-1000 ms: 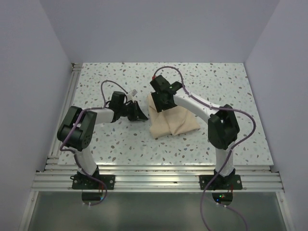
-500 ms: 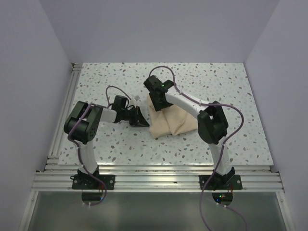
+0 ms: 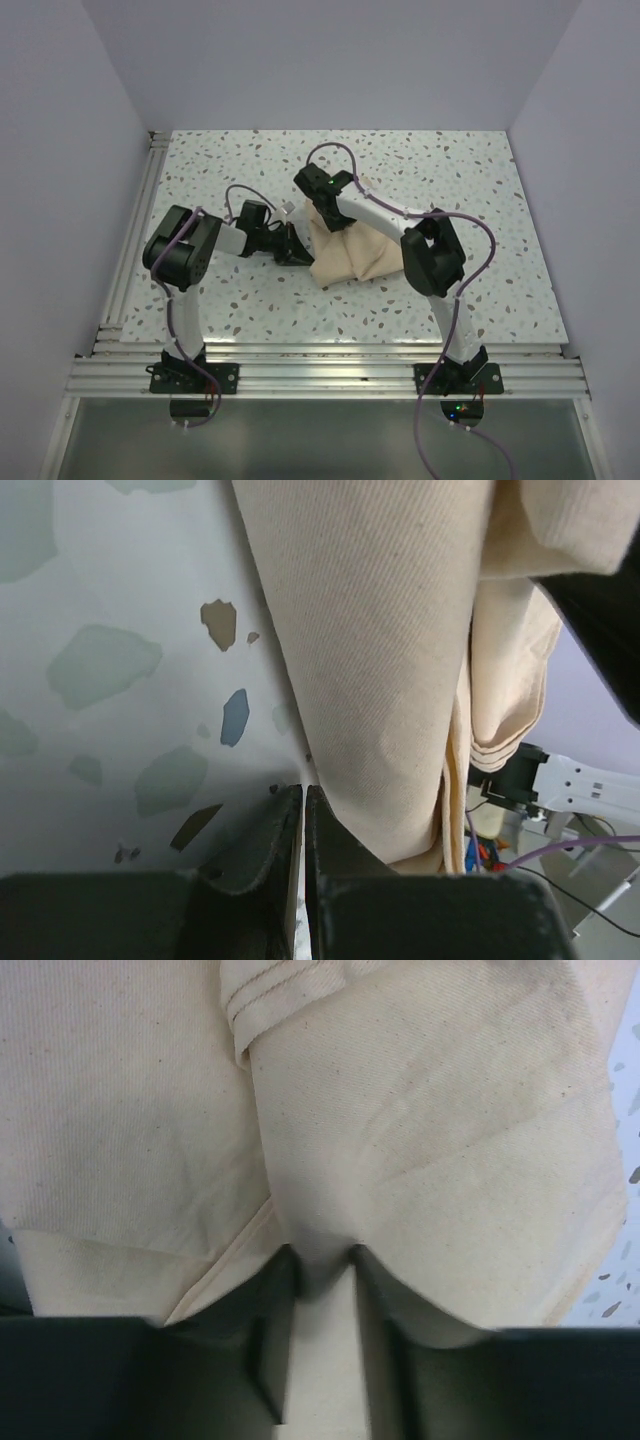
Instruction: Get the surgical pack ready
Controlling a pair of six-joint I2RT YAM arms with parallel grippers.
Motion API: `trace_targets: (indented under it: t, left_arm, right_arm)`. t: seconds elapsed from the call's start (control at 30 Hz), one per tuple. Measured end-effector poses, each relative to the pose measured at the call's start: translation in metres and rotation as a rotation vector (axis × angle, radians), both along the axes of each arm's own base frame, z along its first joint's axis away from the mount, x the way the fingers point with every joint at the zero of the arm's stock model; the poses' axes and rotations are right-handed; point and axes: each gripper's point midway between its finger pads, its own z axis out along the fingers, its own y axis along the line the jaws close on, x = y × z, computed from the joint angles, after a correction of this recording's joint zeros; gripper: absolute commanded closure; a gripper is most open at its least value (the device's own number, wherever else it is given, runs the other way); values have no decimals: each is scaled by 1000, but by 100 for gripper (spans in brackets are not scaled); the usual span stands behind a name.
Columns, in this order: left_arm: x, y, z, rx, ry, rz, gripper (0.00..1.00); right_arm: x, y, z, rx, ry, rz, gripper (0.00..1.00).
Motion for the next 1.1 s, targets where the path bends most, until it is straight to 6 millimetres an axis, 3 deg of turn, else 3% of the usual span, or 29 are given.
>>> trace_targets:
  t: [0.1,0.3,0.43,0.57,0.8,1.1]
  left_arm:
    - [-1,-8,0,-25,21,-23,91]
    - [-6,-23,0,-54,45,-59,91]
    - [-8,-29,0,-63,51,-68,91]
    - [-12,-34,0,-73,58,-82,91]
    - [-12,-37,0,-83,65,-92,91]
    - [-9,-40,0,-89,70,-96,91]
  right_arm:
    - [2,-2,1,-16,-9,1,100]
    - [3,-2,2,-20,-14,20,100]
    - [-3,0,0,77,9,40,100]
    - [-8,0,9,302,63,42,100]
    - [13,-18,34,705,127,-1,100]
    - [0,-4,34,1127,329,-7,100]
